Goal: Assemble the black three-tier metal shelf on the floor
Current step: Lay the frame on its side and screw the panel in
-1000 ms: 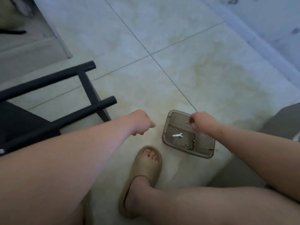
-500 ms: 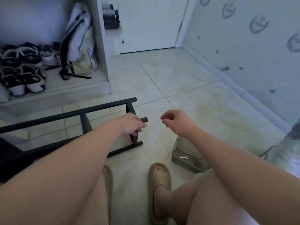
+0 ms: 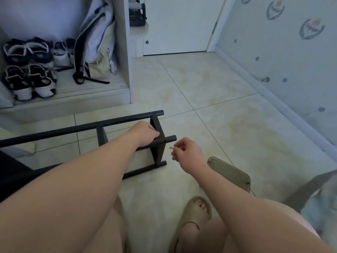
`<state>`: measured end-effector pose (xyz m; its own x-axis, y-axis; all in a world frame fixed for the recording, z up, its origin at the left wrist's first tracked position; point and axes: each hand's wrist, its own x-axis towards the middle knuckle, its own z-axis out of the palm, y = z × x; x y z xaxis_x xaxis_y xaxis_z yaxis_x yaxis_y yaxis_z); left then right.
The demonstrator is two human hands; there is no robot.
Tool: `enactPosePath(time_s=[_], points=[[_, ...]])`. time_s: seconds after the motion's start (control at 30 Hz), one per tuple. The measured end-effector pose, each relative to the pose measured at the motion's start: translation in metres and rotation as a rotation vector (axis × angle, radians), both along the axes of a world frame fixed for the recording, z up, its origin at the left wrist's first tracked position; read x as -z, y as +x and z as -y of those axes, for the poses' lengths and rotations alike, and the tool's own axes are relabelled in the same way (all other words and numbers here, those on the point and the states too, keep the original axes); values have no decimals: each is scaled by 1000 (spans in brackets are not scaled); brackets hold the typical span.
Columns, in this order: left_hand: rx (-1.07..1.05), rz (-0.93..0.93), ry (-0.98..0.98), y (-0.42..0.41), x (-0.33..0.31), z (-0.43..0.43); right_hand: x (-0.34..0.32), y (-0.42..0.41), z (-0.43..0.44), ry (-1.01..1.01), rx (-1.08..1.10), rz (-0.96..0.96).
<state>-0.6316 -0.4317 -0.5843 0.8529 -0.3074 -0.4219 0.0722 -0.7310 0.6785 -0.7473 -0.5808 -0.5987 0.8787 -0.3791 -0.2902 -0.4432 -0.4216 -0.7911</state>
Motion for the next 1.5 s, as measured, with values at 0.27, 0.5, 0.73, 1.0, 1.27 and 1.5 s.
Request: enactPosePath(time_s=[0.27, 0.5, 0.73, 1.0, 1.27, 1.5], points=[[93, -137, 151, 43, 39, 12, 27, 39, 21, 12, -84, -126], [53, -203, 230, 62, 75, 16, 46, 53, 21, 25, -94, -142], [32, -424, 28, 66, 89, 24, 50, 55, 24, 11, -109, -92], [91, -487, -15, 66, 91, 24, 50, 49, 21, 17, -72, -67], [105, -434, 37, 65, 88, 28, 47, 46, 17, 32, -49, -51], [129, -420, 53, 66, 88, 28, 48, 45, 11, 25, -65, -31]])
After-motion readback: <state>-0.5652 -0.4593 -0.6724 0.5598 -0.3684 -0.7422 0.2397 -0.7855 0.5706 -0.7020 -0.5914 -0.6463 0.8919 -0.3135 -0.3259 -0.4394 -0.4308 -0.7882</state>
